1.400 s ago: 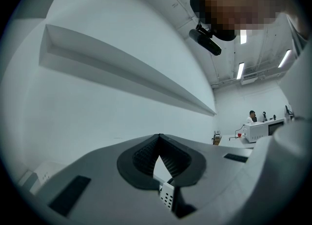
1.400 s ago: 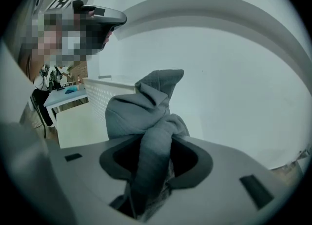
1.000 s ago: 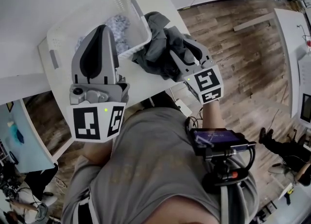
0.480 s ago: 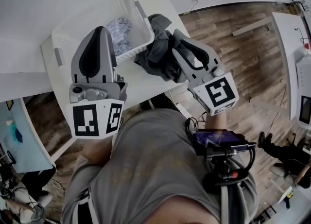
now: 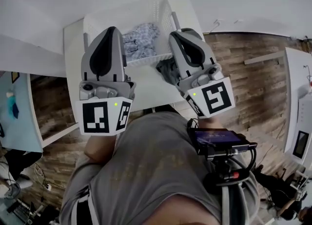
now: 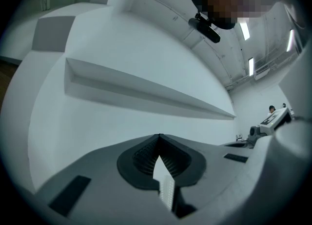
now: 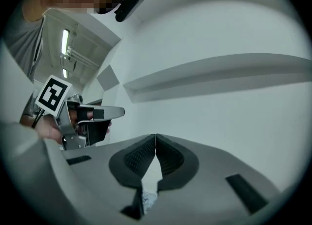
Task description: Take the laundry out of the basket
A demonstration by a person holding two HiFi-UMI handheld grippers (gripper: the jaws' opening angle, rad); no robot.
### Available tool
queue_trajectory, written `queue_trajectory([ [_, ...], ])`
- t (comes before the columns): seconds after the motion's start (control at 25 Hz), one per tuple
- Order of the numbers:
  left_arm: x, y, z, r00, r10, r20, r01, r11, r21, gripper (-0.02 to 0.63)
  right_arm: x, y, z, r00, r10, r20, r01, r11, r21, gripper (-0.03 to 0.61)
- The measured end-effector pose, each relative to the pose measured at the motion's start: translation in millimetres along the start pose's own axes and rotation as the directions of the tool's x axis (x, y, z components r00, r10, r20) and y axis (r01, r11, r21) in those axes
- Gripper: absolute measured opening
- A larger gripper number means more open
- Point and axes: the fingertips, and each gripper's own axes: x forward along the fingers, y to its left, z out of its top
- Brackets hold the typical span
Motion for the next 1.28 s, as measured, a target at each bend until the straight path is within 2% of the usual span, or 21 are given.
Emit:
queue_trajectory([
  [0.2,-12,30,6,0.997,0.078,0.016,-0.078,0.997,0.020,0.008,34,21,22,0.995,0.069,0.068,-0.068,0.997,-0.020,0.009],
  [0.48,-26,43,16,0.996,0.079,0.034,-0.079,0.997,0.020,0.008,52,43,36,0.988,0.120,0.097,-0.117,0.992,-0.042,0.009],
  [0.88,-6,35,14,0.998,0.062,0.016,-0.062,0.998,0.013,0.008,44,14,51,0.989,0.066,0.135,-0.064,0.998,-0.024,0.009],
  [1.28,45,34,-9,0.998,0.022,-0.055,-0.021,1.000,0.019,0.008,40,-38,52,0.987,-0.014,0.159,0.012,1.000,0.013,0.009],
])
